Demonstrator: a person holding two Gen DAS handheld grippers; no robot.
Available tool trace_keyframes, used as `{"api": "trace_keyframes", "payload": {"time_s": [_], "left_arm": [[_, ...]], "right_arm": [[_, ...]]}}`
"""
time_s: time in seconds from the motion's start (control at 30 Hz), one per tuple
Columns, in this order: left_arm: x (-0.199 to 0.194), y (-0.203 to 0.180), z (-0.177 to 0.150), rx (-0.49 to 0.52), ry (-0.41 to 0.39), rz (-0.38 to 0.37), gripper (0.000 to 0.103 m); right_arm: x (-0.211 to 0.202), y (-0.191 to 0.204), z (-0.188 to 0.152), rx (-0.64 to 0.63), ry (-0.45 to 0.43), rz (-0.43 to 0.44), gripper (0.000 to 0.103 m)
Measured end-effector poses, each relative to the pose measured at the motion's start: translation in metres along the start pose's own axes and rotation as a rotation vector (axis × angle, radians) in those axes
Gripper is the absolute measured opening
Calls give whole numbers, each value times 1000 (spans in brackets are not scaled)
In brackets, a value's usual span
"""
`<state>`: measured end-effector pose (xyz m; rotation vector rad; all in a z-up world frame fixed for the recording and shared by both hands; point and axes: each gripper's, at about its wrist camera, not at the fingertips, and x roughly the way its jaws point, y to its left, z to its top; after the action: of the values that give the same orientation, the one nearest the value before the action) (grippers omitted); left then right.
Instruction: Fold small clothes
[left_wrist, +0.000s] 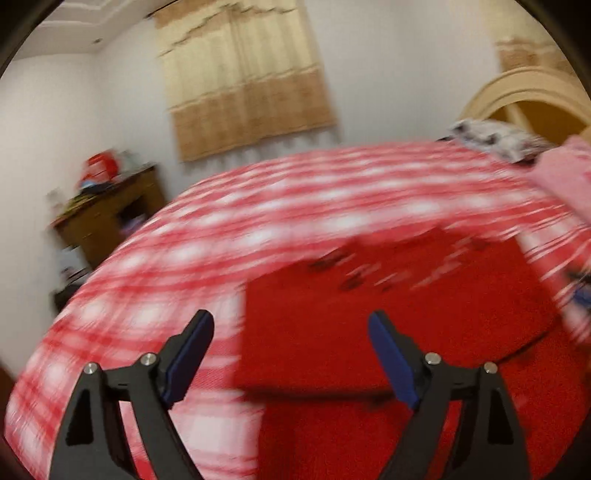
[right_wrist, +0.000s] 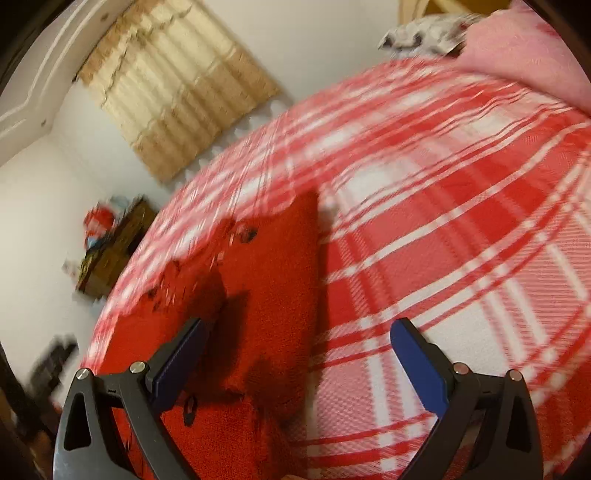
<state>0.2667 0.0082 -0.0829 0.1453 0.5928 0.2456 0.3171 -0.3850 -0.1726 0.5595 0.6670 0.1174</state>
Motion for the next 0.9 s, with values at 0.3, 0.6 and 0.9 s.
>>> {"api": "trace_keyframes", "payload": {"time_s": [0.3,0.6,0.9], "left_arm": [[16,67,-36,-96,72,87,93],[33,70,-48,-154,107,16,95],[44,68,-53,-179,181,-15,100]], "right_arm": [[-16,42,-6,-117,-15,-26,91],[42,90,-25,-324,258,-183,37],[31,96,-23,-356,241,-128,32]]}}
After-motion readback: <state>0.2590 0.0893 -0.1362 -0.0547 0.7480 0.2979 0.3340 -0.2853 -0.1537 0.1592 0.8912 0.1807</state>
